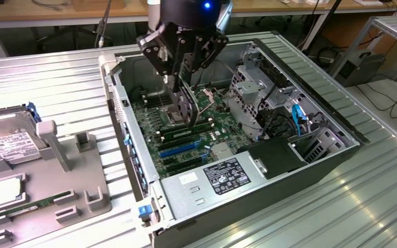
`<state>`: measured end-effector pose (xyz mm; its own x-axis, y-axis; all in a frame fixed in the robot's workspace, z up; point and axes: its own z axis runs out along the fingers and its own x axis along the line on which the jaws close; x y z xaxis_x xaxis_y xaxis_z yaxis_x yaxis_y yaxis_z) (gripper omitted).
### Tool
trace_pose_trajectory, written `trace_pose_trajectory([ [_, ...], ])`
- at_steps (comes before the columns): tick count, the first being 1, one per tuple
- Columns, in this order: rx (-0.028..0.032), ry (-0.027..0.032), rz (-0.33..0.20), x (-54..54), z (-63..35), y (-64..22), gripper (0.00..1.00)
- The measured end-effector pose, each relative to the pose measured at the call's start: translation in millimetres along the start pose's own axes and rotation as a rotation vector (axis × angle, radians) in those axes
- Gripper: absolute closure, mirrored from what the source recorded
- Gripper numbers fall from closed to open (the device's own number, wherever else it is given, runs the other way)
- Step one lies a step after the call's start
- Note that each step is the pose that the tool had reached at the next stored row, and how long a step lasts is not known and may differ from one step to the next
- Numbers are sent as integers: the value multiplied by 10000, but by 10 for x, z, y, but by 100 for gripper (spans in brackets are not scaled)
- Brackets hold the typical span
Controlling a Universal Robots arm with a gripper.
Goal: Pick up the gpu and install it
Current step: 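Pick up the gpu and move the gpu toward the slot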
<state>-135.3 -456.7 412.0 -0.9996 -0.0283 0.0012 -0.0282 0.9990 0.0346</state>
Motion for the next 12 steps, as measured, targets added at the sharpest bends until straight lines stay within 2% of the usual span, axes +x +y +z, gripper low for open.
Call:
trace_pose_trajectory([
  [12,8,36,1,-563,226,67,74],
])
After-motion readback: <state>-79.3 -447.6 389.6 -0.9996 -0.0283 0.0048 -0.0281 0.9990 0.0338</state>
